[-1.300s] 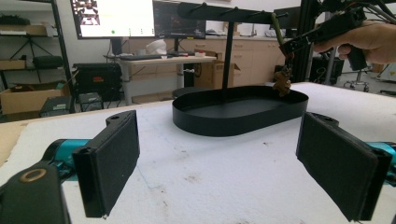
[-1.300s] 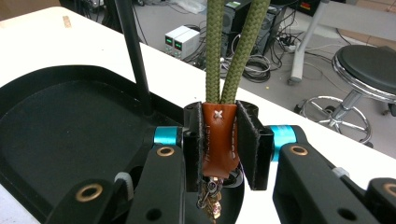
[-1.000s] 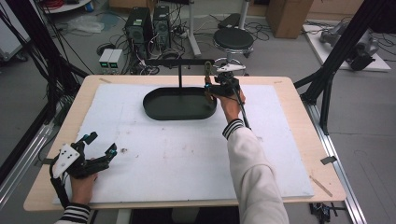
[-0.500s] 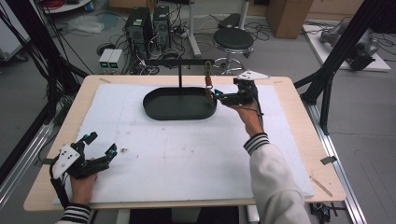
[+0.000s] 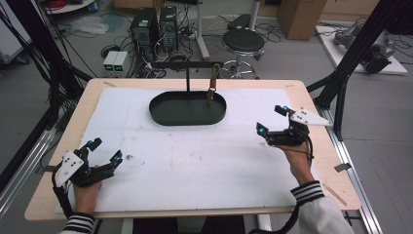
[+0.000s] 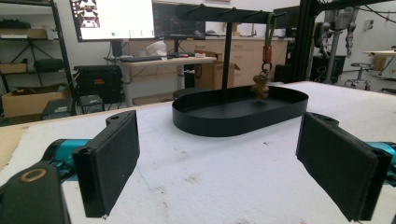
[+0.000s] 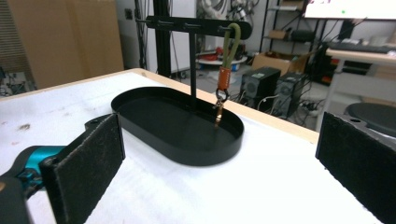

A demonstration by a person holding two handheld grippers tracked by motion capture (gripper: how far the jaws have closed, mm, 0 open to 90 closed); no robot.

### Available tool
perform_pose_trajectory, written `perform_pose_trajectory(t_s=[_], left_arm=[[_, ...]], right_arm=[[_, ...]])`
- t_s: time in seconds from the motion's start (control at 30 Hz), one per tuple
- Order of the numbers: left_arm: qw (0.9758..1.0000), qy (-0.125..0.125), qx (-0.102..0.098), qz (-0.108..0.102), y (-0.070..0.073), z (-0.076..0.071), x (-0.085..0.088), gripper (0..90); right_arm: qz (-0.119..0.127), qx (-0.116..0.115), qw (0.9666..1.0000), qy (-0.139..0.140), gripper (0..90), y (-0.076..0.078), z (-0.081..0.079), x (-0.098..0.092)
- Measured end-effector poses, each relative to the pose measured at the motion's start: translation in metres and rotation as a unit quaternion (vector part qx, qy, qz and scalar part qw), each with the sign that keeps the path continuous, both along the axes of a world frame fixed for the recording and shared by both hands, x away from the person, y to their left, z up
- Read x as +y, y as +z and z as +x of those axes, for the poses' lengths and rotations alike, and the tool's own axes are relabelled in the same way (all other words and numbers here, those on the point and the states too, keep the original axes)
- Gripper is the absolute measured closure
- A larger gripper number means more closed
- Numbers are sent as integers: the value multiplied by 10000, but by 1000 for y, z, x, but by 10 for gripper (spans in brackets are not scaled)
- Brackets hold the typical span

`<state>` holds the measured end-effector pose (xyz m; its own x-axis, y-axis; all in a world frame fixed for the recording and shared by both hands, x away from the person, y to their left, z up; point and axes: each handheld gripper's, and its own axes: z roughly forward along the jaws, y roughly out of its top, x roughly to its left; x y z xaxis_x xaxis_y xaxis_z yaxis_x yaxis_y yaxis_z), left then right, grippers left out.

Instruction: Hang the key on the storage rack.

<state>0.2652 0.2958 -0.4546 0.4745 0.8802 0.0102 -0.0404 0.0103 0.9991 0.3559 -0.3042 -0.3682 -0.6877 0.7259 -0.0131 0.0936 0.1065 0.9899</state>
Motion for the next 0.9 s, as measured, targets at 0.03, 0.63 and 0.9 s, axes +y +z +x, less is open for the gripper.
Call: perform_pose_trajectory(t_s=[0.03,0.63,0.9], left_arm=[[10000,1,-3,-1,0,0,0,138],[10000,-6,-12,-4,0,0,0,138],[10000,-7,-20,0,0,-1,0,139]], right_arm=[[31,-52,10000,-20,3,-3,-5,-5],[401,-636,9957,-543,3,-85,-59,-33],[329,-717,9951,-601,3,-85,-60,-32]])
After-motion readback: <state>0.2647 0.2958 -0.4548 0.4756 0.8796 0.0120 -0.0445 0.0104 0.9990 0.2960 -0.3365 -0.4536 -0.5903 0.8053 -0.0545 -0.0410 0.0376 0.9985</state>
